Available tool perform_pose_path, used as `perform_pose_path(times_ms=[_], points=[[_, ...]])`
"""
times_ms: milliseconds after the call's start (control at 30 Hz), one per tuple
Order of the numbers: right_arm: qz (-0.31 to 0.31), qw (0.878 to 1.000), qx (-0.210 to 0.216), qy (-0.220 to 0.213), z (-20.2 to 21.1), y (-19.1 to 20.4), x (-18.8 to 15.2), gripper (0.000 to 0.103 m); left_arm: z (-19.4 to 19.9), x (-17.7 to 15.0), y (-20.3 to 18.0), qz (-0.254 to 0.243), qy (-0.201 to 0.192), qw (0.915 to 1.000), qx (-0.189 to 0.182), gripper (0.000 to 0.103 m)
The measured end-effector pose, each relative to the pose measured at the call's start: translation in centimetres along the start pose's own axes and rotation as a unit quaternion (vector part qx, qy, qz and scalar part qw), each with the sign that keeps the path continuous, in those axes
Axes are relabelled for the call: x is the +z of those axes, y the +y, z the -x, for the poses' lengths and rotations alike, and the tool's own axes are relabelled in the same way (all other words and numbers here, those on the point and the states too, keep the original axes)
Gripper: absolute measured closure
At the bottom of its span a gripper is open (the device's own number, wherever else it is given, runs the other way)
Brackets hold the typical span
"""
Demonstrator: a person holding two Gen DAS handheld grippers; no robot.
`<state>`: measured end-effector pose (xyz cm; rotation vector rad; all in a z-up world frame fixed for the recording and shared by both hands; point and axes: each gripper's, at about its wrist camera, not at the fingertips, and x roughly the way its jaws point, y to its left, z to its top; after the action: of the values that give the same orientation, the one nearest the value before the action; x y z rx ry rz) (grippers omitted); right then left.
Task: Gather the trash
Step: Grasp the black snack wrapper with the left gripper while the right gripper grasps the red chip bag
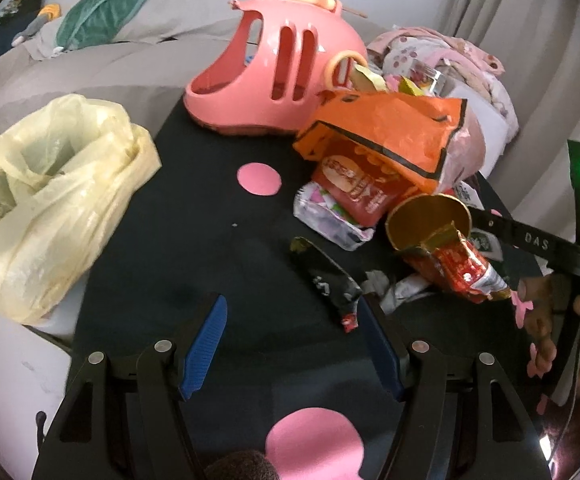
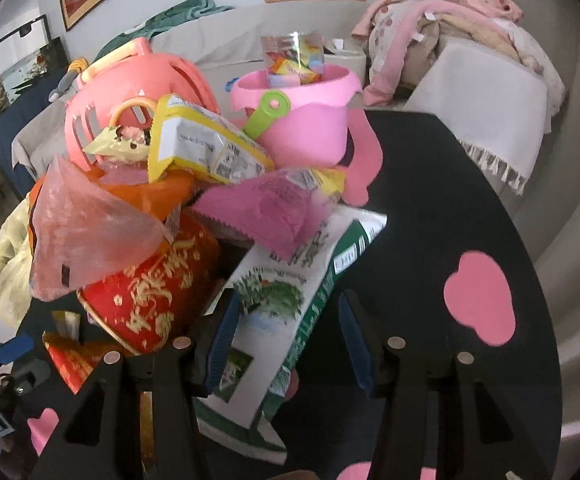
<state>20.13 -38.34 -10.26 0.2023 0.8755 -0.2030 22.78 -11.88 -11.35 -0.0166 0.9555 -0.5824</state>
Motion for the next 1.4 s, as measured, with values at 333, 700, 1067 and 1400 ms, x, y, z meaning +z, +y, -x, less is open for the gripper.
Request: perform_pose_path(times_ms=[333, 700, 1067, 1400], points=[[0.003, 0.998, 0.054, 0.013, 2.7, -0.9, -3.8, 0.058, -2.8, 1.5, -1.8, 0.006, 0.02, 0.9996, -0.018, 0.034], [0.016, 0.999, 0.042, -0.018, 4.1, -1.0, -4.0, 0.058, -3.0, 1.4, -1.8, 0.004, 0.013, 0.9998, -0.017, 0.034], [0.024, 0.999, 0.023, -0.041, 5.6, -0.7, -3.9, 0.058, -2.8, 0.5, -3.7, -0.028, 0.016, 0.9993, 0.02, 0.044], [0.056, 0.996, 0.041, -0.05, 7.7, 2.1, -4.7, 0.058, 2.0, 1.5, 0.0, 0.009, -0.043, 0.999, -0.01, 0.072]])
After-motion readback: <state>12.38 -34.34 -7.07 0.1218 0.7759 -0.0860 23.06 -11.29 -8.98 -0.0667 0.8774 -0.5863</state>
